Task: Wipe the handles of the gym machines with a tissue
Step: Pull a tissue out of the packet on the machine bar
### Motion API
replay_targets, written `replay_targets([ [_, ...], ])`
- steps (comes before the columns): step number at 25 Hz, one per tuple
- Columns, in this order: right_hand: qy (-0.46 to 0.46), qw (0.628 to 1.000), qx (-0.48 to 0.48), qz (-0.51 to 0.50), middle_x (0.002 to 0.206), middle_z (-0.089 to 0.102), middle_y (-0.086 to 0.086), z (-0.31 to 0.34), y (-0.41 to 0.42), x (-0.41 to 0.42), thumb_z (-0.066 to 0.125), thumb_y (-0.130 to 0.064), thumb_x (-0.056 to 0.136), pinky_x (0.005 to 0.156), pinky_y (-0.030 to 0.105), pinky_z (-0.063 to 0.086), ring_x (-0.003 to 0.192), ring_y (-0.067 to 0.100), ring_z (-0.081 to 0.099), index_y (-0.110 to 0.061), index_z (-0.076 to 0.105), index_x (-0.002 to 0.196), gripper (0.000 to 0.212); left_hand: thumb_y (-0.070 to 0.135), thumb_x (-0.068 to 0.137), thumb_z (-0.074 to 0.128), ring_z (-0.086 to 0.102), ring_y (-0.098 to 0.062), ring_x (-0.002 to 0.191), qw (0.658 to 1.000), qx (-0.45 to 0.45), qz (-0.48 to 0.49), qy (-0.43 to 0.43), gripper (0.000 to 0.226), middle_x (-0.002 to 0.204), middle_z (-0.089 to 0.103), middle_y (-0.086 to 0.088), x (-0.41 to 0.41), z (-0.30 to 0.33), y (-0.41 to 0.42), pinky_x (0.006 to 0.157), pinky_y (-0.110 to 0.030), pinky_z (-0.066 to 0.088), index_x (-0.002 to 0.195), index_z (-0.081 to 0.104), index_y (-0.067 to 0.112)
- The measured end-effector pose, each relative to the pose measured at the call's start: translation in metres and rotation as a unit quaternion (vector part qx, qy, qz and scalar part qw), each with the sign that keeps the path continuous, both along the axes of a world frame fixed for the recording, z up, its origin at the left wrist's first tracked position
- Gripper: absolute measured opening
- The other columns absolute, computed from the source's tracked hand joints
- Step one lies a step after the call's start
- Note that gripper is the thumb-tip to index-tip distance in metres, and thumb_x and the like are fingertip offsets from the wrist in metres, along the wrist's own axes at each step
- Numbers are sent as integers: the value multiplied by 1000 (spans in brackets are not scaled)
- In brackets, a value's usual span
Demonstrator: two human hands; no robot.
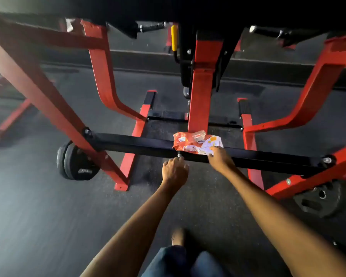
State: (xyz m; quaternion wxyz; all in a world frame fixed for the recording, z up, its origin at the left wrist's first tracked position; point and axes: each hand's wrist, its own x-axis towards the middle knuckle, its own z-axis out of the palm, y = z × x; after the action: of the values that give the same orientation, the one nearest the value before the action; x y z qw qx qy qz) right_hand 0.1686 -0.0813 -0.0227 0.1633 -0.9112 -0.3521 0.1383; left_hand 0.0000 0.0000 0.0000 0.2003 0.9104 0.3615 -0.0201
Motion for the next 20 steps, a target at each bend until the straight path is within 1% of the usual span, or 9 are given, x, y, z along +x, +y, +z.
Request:
replay_targets([
  [1, 14, 1000, -10, 15, 119, 59, 22, -8, 11, 14, 48, -7, 86, 89, 38, 46, 109, 36, 55, 0, 63, 113, 31, 33, 99, 43, 56, -27, 115, 1000, -10, 1, 6, 36, 123, 62, -10, 9, -4, 9, 99, -37, 37, 126, 55, 13],
  [3, 40, 998, -19, 44, 117, 60, 21, -23, 30, 35, 46, -2, 81, 92, 39, 45, 110, 36, 54, 0, 65, 108, 33, 32, 99, 43, 55, -27, 115, 1000, -10, 7, 4, 35, 122, 61, -10, 23, -16, 20, 100, -37, 35, 125, 55, 12],
  [4, 43, 998, -16, 50, 115, 60, 21, -26, 39, 42, 45, 1, 80, 91, 38, 44, 110, 36, 54, 1, 65, 105, 32, 32, 99, 43, 54, -26, 116, 1000, 0, 7, 2, 35, 122, 61, -9, 27, -19, 27, 100, -37, 35, 124, 56, 12],
  [6, 46, 997, 14, 59, 115, 58, 22, -37, 56, 51, 46, 5, 83, 91, 36, 40, 110, 35, 53, 4, 62, 109, 31, 30, 98, 44, 53, -24, 118, 1000, -3, 13, 5, 32, 122, 61, -6, 35, -28, 34, 101, -37, 34, 122, 57, 14],
  [7, 40, 996, 35, 72, 116, 58, 21, -43, 64, 55, 49, 3, 85, 91, 35, 39, 111, 34, 52, 4, 60, 113, 30, 30, 97, 44, 52, -24, 118, 1000, -9, 21, 5, 31, 122, 61, -6, 38, -33, 37, 101, -37, 34, 121, 57, 14],
  [11, 34, 993, 31, 105, 118, 60, 18, -57, 86, 67, 58, -17, 90, 86, 39, 44, 109, 34, 53, 0, 60, 118, 32, 29, 98, 44, 51, -22, 121, 999, -20, 34, -2, 31, 124, 59, -4, 46, -45, 46, 103, -38, 33, 122, 57, 14],
  [15, -9, 992, -5, 125, 118, 60, 18, -57, 91, 68, 59, -12, 89, 88, 39, 45, 108, 34, 54, -2, 58, 121, 33, 28, 99, 43, 48, -21, 127, 999, -25, 40, -19, 38, 133, 56, -3, 44, -45, 49, 108, -37, 30, 133, 53, 14],
  [18, -8, 987, -27, 157, 116, 60, 20, -60, 92, 62, 57, -5, 88, 90, 38, 44, 105, 34, 56, 0, 57, 121, 33, 29, 101, 43, 45, -20, 130, 998, -30, 51, -4, 40, 137, 54, -4, 38, -49, 49, 110, -38, 29, 137, 50, 14],
  [20, -11, 991, -22, 132, 118, 55, 22, -57, 96, 60, 54, -6, 91, 91, 40, 44, 105, 35, 54, 3, 49, 128, 39, 30, 101, 42, 45, -20, 130, 998, -29, 51, 1, 40, 137, 53, -3, 38, -49, 50, 110, -37, 28, 138, 49, 14],
])
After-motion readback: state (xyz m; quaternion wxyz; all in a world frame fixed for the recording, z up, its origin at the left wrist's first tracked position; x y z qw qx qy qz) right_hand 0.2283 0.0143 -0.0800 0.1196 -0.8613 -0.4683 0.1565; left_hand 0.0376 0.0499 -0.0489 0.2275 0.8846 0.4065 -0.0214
